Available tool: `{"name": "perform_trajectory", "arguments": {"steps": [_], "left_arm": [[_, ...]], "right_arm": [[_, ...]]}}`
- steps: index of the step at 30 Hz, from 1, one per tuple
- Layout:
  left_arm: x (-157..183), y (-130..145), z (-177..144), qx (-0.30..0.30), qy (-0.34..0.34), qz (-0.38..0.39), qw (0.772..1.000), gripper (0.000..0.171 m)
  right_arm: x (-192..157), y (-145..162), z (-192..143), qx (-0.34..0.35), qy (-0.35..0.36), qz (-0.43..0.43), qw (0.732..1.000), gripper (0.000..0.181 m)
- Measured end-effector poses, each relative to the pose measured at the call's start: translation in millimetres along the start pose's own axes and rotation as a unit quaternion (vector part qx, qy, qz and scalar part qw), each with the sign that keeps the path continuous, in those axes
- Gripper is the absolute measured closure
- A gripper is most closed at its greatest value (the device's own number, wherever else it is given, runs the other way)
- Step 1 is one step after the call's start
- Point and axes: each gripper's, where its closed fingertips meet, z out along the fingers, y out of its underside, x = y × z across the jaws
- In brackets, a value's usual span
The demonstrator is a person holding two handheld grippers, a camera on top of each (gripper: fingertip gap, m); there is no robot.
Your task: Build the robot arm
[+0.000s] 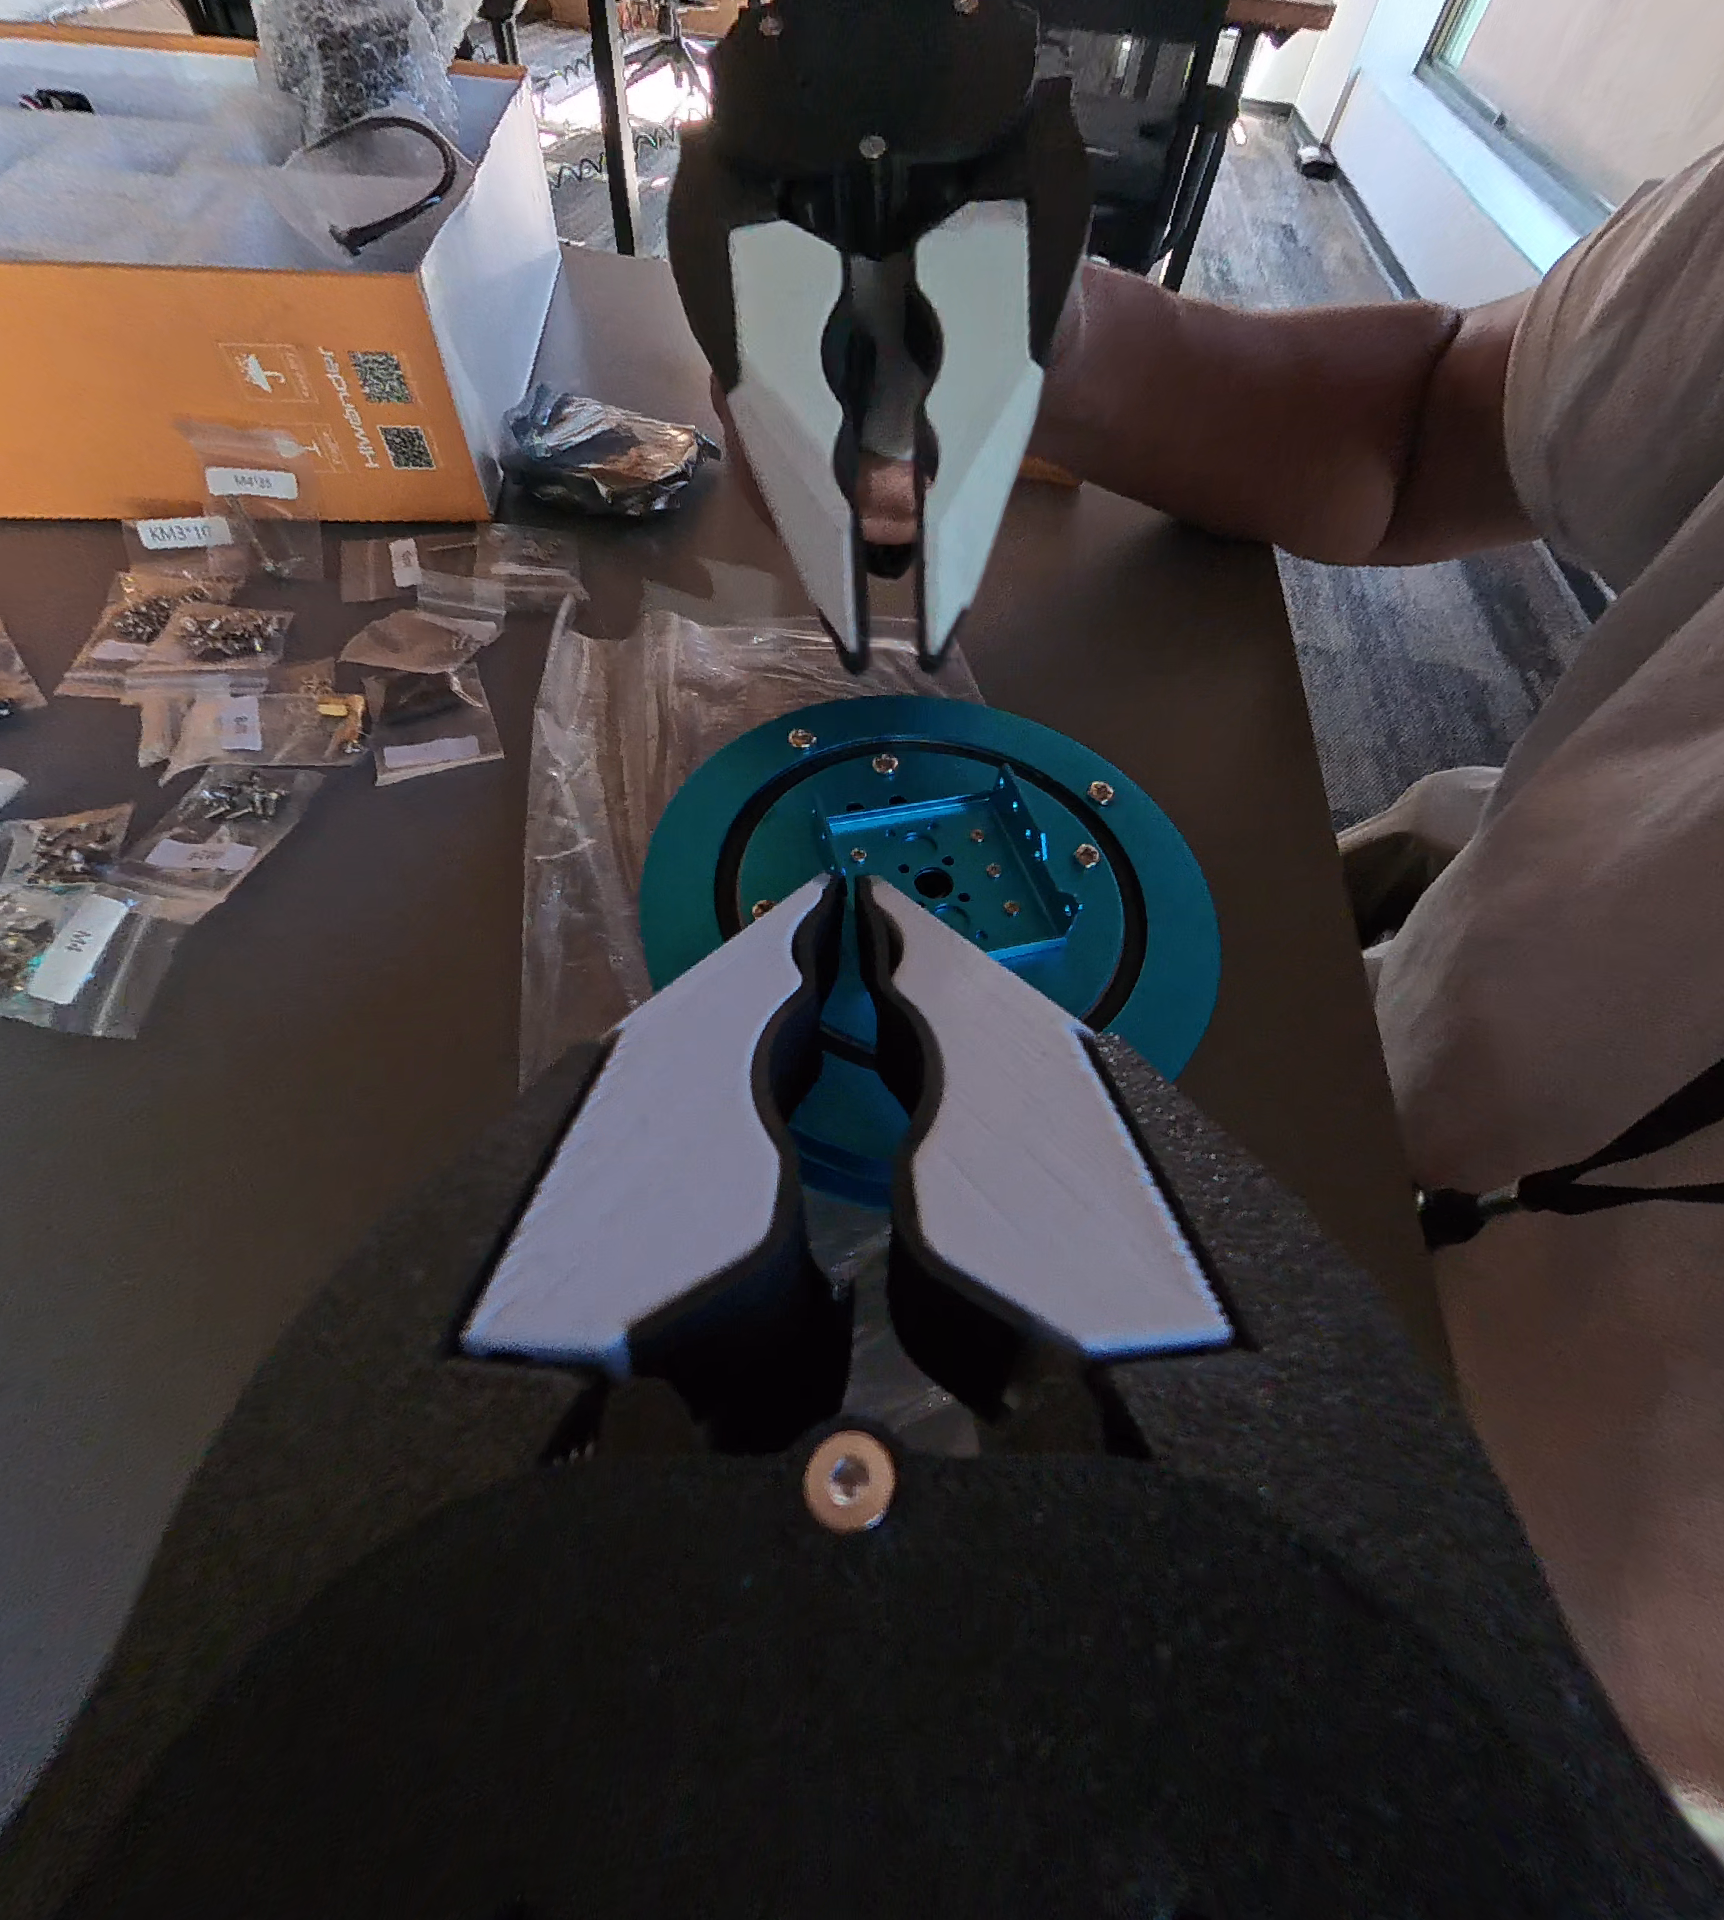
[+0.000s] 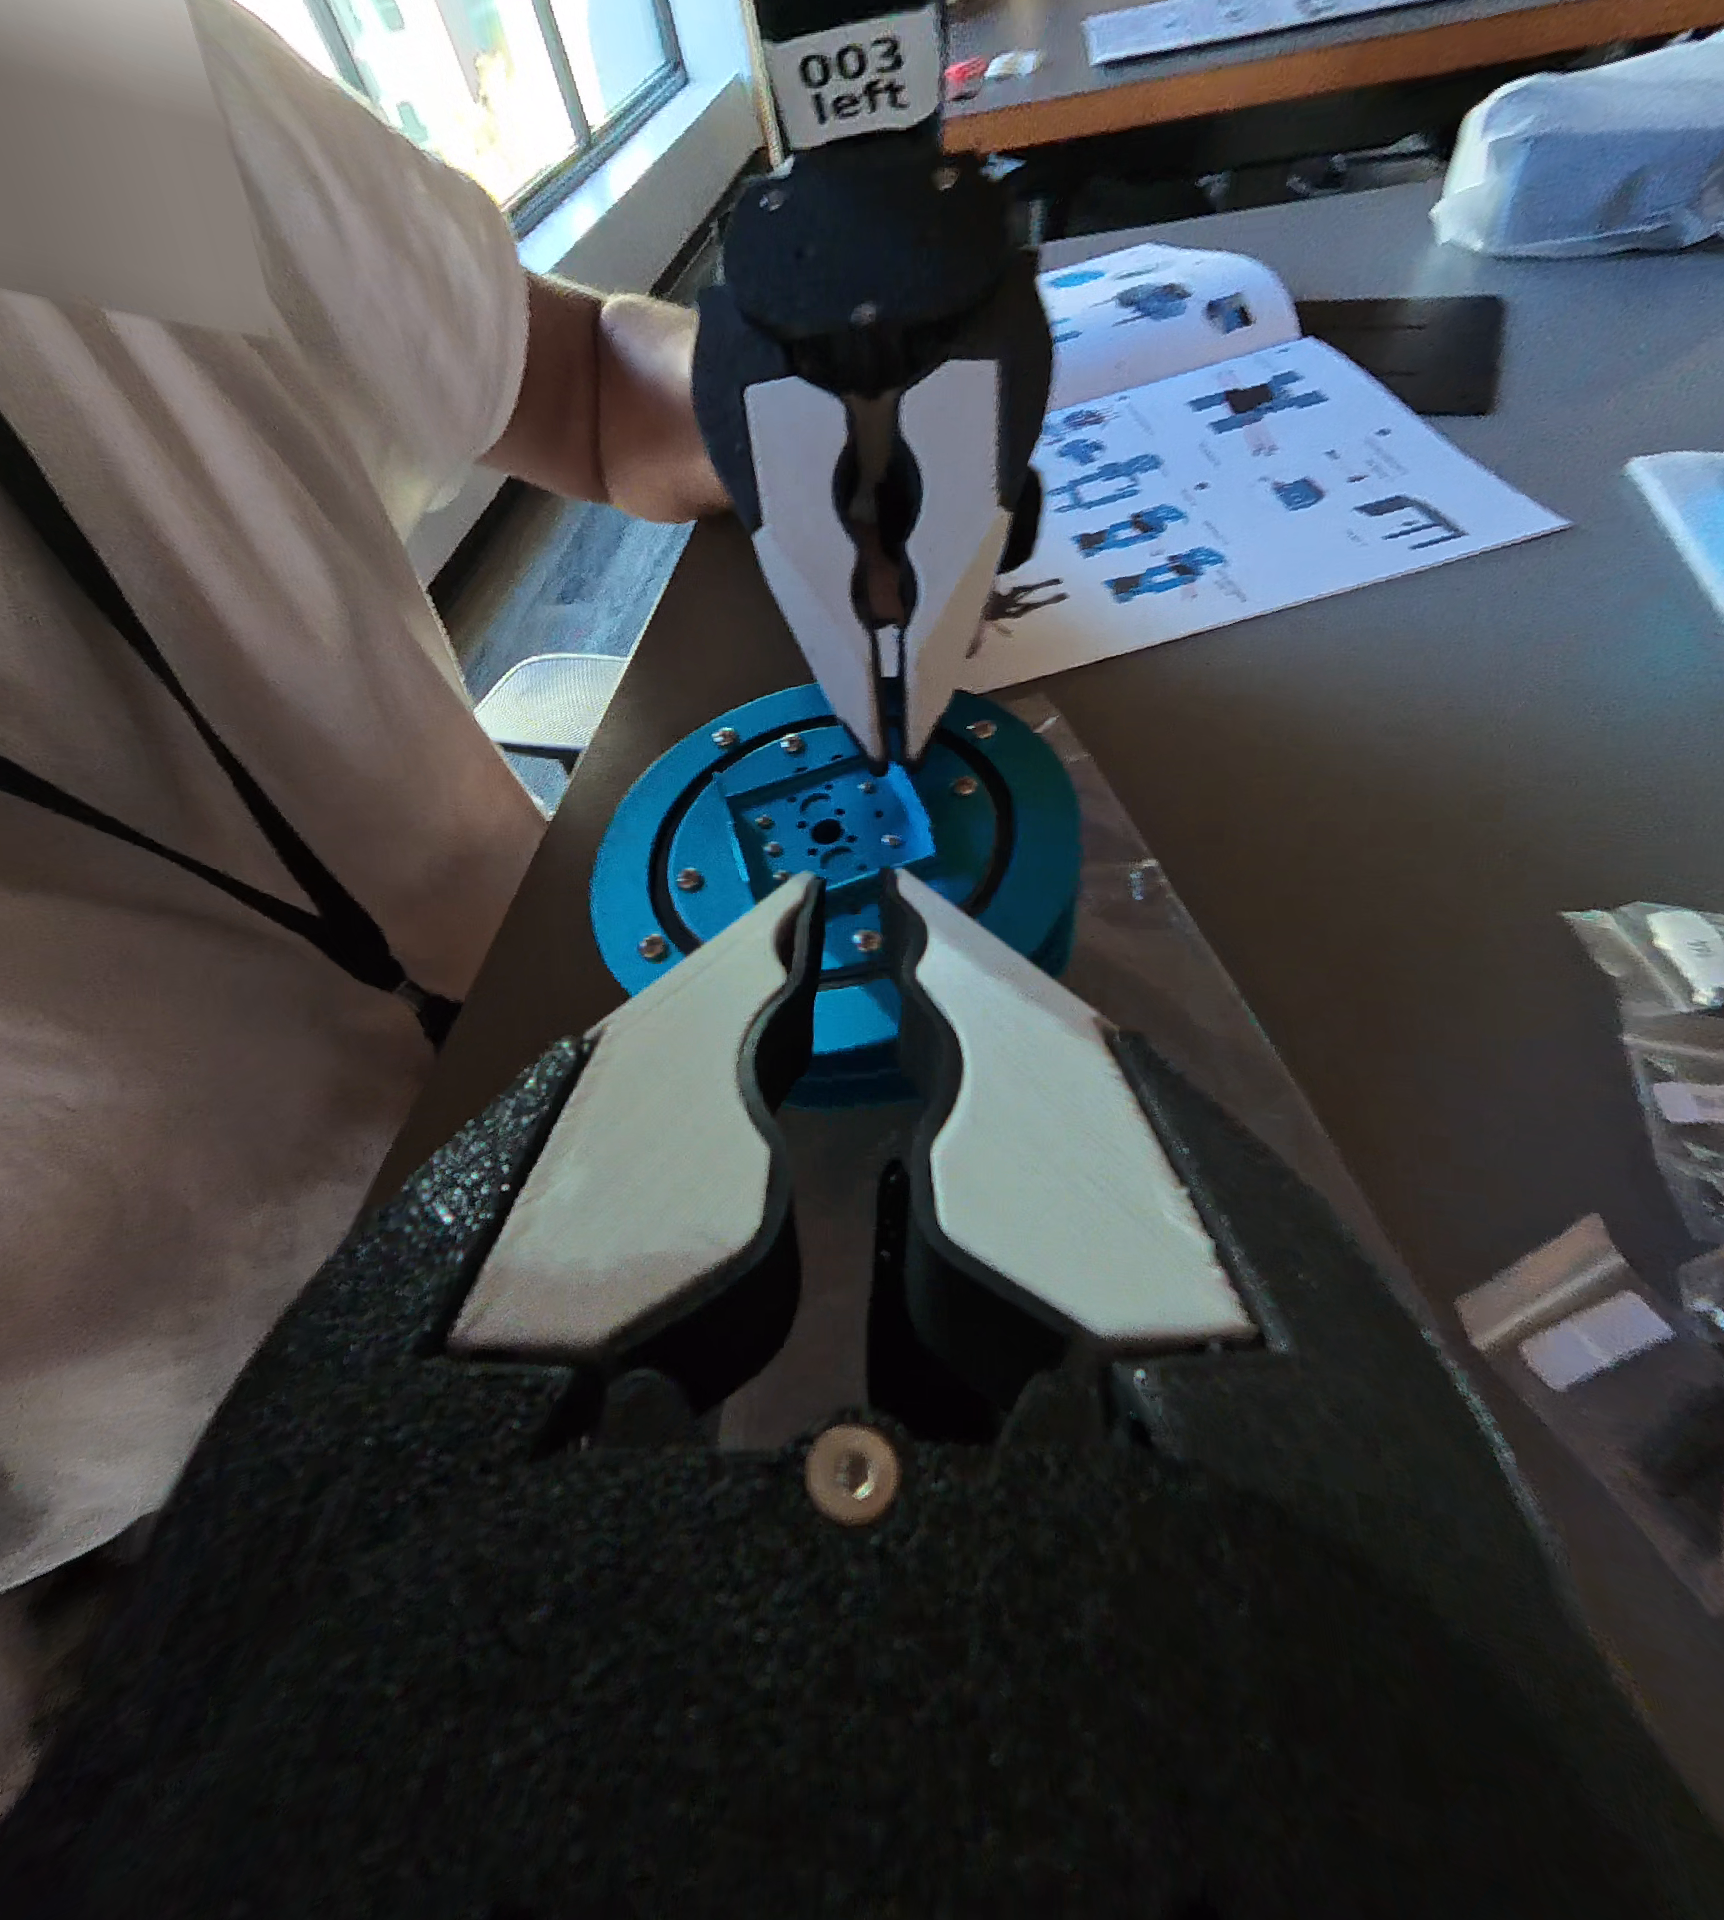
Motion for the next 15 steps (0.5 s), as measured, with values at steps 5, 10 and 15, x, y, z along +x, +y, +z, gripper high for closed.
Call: {"name": "perform_trajectory", "arguments": {"steps": [5,10,15], "left_arm": [[-0.1,1.3,-2.2,-0.003,-0.010,0.023,1.000,0.170],[-0.4,1.5,-2.5,-0.003,-0.029,0.044,0.999,0.170],[-0.3,1.5,-3.2,0.006,-0.026,0.038,0.999,0.169]], "right_arm": [[30.1,2.1,-10.6,0.009,0.074,0.011,0.997,0.174],[43.0,5.7,-14.5,0.013,0.098,0.027,0.995,0.174],[42.1,4.9,-13.6,0.001,0.114,0.007,0.994,0.174]]}}
